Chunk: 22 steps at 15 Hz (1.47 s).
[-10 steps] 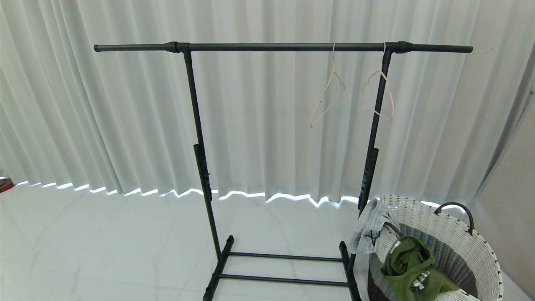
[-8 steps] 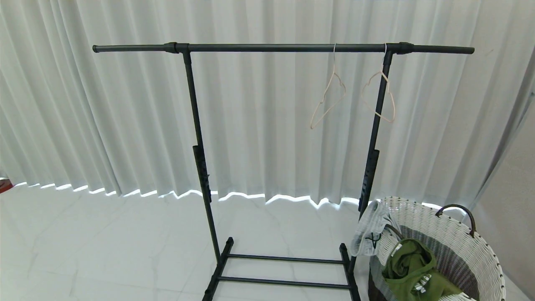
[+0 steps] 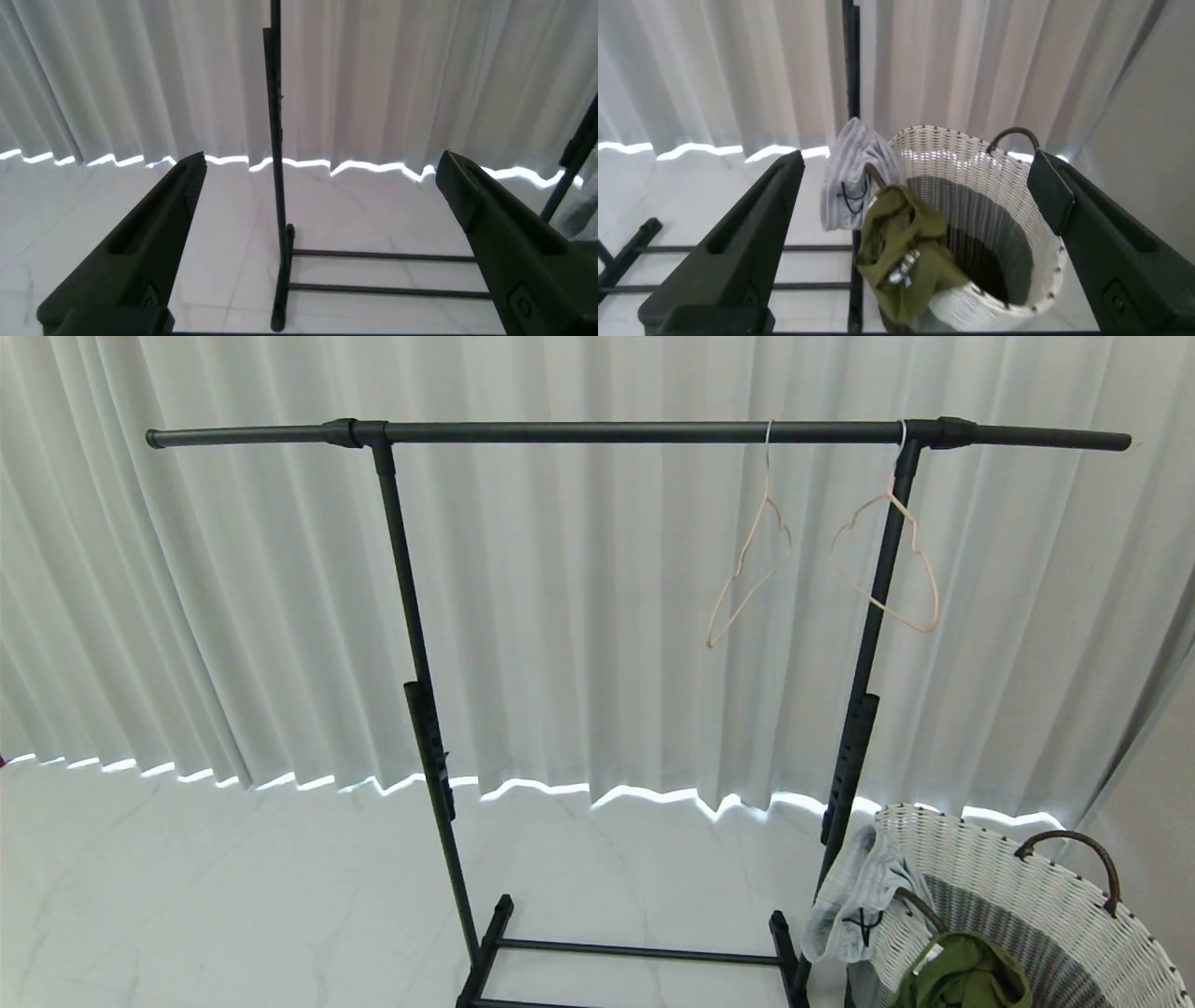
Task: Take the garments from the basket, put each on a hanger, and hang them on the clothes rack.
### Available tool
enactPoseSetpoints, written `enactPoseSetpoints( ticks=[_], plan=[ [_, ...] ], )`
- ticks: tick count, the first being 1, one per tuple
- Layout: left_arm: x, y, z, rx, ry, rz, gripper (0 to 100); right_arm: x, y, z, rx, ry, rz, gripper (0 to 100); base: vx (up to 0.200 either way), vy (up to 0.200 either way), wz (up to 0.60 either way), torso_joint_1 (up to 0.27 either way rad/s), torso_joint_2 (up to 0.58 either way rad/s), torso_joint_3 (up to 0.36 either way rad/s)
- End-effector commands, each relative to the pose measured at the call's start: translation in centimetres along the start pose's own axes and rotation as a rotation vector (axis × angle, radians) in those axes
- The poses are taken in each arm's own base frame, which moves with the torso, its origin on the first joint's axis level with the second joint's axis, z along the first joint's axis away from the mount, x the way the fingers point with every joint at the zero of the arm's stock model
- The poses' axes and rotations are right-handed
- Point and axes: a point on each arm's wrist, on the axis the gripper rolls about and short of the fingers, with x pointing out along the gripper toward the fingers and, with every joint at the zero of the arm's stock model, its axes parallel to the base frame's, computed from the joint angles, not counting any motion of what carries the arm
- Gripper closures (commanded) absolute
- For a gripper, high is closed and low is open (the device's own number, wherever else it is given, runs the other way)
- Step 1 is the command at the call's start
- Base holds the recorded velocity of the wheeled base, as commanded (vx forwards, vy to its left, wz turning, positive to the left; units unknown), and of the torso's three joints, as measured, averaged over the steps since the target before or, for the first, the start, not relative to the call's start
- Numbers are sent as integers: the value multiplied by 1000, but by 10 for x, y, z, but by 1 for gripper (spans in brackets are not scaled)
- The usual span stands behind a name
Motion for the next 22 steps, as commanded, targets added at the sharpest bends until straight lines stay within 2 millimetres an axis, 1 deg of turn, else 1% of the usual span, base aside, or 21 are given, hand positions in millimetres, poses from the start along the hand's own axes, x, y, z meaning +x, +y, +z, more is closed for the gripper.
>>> enactPoseSetpoints(
  ticks=[1,5,8,9,10,11,12,13,14,15,17,19,20,21,22],
  plan=[
    [0,0,0,0,2,-1,0,0,0,0,1,-2,0,0,200,0,0,2,7,2],
    [0,0,0,-2,0,0,0,0,0,0,9,-2,0,0,200,0,0,1,4,2],
    [0,0,0,0,0,-1,0,0,0,2,-4,-22,-10,0,0,0,0,0,0,0],
    [0,0,0,0,0,-1,0,-3,0,17,1,-69,18,0,0,0,0,0,0,0],
    [0,0,0,0,0,-1,0,-4,0,38,5,-54,55,0,0,0,0,0,0,0],
    [0,0,0,-2,0,0,0,1,0,54,-12,21,80,0,0,0,0,0,0,0],
    [0,0,0,-9,0,0,0,12,1,63,-57,148,87,0,0,0,0,0,0,0],
    [0,0,0,-11,0,0,0,29,1,68,-91,296,59,0,0,0,0,0,0,0],
    [0,0,0,-11,0,0,0,45,2,69,-125,406,15,0,0,0,0,0,0,0],
    [0,0,0,-9,0,0,0,76,3,63,-195,611,-28,0,0,0,0,0,0,0],
    [0,0,0,-8,0,0,0,115,5,53,-282,768,-2,0,0,0,0,0,0,0],
    [0,0,0,-6,0,0,0,145,-3,36,-386,912,2,0,0,0,0,0,0,0],
    [0,0,0,-5,2,0,0,153,-8,31,-417,944,-4,0,0,0,0,0,0,0],
    [0,0,0,-5,0,0,0,172,-23,14,-454,1014,-3,0,0,0,0,0,0,0],
    [0,0,0,-5,0,0,0,182,-32,3,-454,1035,5,0,0,0,0,0,0,0]
  ],
)
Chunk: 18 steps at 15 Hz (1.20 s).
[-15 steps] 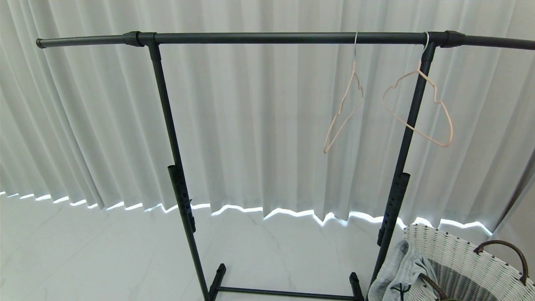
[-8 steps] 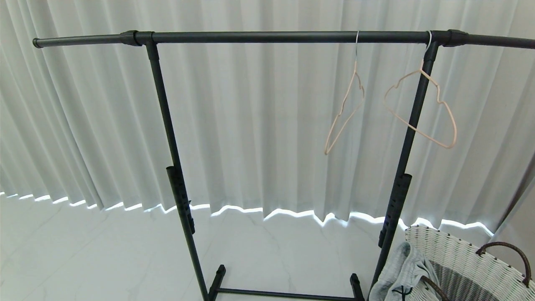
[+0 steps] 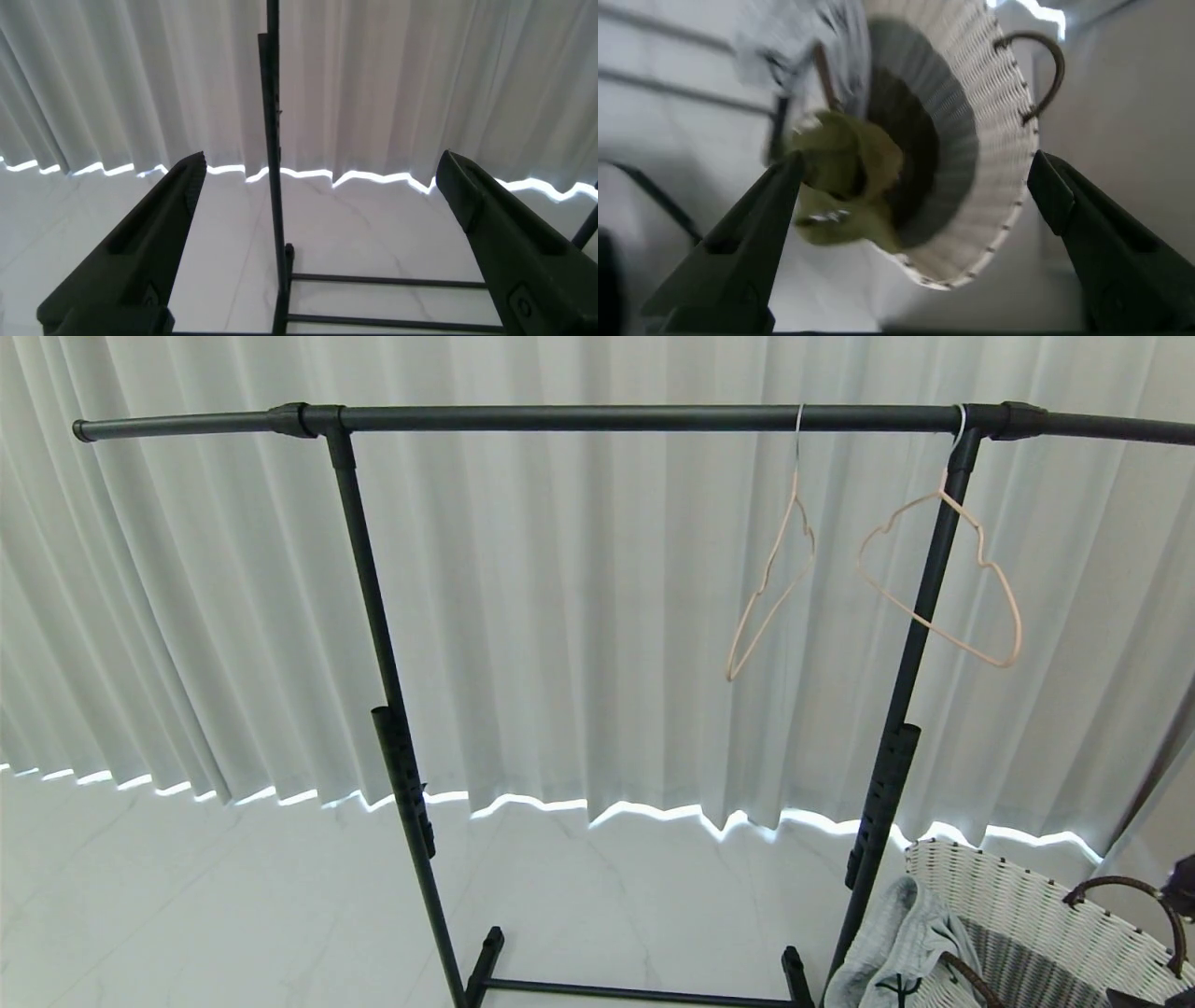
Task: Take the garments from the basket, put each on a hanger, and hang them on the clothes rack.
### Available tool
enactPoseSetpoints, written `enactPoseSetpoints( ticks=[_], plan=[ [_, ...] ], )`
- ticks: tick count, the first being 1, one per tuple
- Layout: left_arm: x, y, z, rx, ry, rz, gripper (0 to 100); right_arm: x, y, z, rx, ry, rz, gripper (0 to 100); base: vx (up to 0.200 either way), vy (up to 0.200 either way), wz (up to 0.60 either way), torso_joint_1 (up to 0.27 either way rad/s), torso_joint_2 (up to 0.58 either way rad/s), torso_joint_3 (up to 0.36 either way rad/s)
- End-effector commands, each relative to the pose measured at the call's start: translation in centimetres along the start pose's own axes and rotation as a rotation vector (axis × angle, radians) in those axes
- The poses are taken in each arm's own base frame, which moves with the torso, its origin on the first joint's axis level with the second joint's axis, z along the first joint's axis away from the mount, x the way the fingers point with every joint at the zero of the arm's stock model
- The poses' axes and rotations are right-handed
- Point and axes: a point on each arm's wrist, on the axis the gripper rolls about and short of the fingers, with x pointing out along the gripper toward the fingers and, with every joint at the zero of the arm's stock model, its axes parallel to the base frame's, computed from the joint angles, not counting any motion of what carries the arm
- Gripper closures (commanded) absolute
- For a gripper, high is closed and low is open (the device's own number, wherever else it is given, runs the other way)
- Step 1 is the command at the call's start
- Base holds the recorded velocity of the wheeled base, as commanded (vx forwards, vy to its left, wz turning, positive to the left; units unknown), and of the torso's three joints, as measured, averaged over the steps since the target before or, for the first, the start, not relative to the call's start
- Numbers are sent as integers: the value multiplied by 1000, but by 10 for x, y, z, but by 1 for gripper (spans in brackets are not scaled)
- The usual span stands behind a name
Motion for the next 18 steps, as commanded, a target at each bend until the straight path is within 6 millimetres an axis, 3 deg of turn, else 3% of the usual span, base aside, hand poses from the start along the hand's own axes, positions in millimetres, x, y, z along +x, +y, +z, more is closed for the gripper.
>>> enactPoseSetpoints(
  ticks=[1,3,11,18],
  plan=[
    [0,0,0,0,1,0,0,81,-21,-12,-79,261,56,0,0,0,0,0,0,0],
    [0,0,0,0,1,0,0,105,-23,-23,-117,310,92,0,0,0,0,0,0,0],
    [0,0,0,-3,1,0,0,155,-13,-43,-147,394,193,0,0,0,0,0,0,0],
    [0,0,0,-3,2,0,0,178,-17,-40,-129,401,187,0,0,0,0,0,0,0]
  ],
)
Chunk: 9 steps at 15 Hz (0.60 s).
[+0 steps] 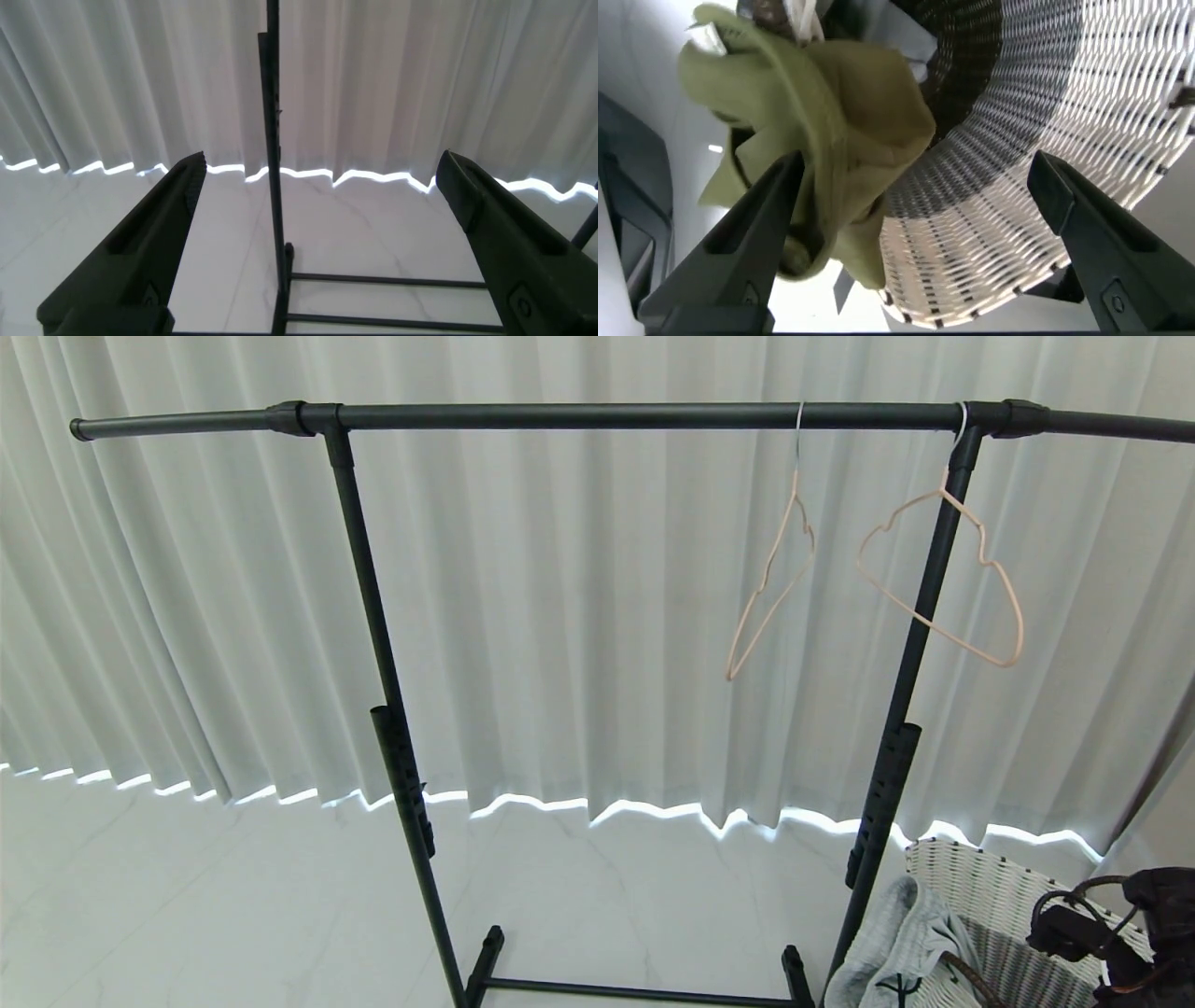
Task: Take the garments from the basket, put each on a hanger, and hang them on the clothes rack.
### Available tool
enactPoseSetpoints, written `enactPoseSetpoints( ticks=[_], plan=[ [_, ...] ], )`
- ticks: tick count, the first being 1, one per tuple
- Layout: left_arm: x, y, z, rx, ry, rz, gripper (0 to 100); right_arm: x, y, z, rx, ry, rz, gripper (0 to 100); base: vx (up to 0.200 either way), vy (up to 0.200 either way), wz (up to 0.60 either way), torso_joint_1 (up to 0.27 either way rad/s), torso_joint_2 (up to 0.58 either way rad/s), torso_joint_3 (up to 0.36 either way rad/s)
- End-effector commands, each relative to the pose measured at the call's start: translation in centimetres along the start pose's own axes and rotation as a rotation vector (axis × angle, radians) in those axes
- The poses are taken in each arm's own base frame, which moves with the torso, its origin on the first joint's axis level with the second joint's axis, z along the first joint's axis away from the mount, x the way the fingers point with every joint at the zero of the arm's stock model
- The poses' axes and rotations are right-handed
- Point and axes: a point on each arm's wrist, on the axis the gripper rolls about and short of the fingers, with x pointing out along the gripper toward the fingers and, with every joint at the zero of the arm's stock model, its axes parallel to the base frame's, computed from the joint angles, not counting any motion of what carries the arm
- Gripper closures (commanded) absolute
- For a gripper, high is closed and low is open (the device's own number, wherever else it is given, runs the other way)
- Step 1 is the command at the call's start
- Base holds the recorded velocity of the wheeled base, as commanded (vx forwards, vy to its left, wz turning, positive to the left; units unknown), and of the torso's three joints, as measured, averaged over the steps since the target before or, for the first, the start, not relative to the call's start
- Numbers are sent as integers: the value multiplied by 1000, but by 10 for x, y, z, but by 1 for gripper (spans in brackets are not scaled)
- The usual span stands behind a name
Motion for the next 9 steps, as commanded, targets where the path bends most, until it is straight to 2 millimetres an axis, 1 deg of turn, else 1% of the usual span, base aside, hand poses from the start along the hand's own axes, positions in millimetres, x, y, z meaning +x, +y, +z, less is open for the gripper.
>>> enactPoseSetpoints(
  ticks=[1,4,7,9],
  plan=[
    [0,0,0,0,0,0,0,7,-3,0,15,13,2,100,0,0,0,0,0,0],
    [0,0,0,0,0,0,0,8,-3,-2,21,42,-17,100,0,0,0,0,0,0],
    [0,0,0,2,1,0,0,6,-3,-1,35,32,-21,100,0,0,0,0,0,0],
    [0,0,0,2,0,0,0,-9,-3,-1,34,-3,-48,100,0,0,0,0,0,0]
  ],
)
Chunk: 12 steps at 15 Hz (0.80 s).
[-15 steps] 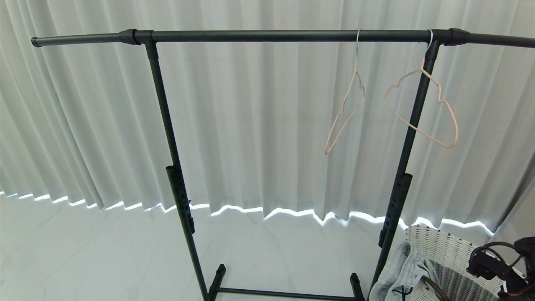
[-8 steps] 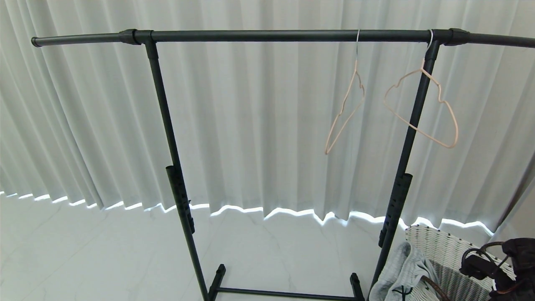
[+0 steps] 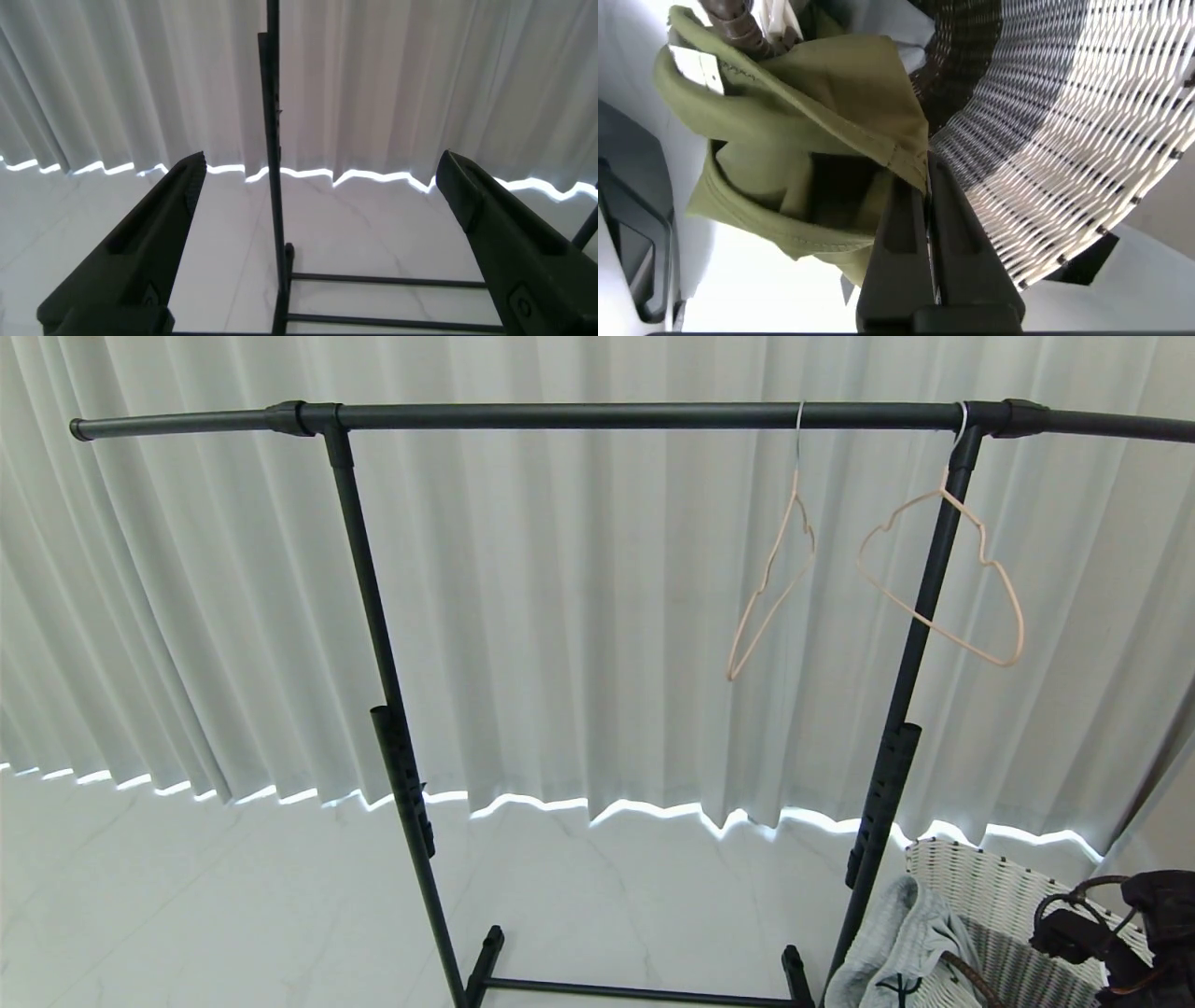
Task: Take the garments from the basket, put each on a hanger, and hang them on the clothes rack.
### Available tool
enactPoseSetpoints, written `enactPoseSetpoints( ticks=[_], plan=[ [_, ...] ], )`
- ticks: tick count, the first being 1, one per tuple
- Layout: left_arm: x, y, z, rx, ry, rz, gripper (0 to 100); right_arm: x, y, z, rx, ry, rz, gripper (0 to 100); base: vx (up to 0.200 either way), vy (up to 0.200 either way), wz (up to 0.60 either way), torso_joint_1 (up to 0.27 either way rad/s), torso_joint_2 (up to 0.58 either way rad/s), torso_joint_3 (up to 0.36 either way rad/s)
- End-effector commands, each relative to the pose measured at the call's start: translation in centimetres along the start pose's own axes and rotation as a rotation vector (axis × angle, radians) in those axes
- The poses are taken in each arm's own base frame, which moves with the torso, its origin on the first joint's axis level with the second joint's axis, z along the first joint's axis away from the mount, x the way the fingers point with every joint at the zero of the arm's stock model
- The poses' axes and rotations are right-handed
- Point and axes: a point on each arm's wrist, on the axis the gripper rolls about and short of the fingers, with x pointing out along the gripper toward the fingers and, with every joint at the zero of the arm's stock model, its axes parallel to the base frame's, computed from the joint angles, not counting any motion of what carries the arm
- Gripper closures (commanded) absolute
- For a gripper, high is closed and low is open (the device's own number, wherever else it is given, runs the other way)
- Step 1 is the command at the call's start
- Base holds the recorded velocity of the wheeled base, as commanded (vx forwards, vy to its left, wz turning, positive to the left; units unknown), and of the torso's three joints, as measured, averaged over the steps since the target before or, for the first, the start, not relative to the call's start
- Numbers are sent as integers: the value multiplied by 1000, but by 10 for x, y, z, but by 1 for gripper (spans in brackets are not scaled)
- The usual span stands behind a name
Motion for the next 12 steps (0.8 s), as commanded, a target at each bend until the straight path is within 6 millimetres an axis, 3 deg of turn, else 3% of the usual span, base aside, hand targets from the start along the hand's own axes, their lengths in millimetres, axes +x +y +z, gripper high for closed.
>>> enactPoseSetpoints(
  ticks=[1,9,12],
  plan=[
    [0,0,0,0,0,0,0,-25,1,2,-10,-69,-45,100,0,0,0,0,0,0],
    [0,0,0,2,0,0,0,-148,18,34,-42,-372,-99,100,0,0,0,0,0,0],
    [0,0,0,5,2,0,0,-194,25,32,-88,-481,-115,100,0,0,0,0,0,0]
  ],
)
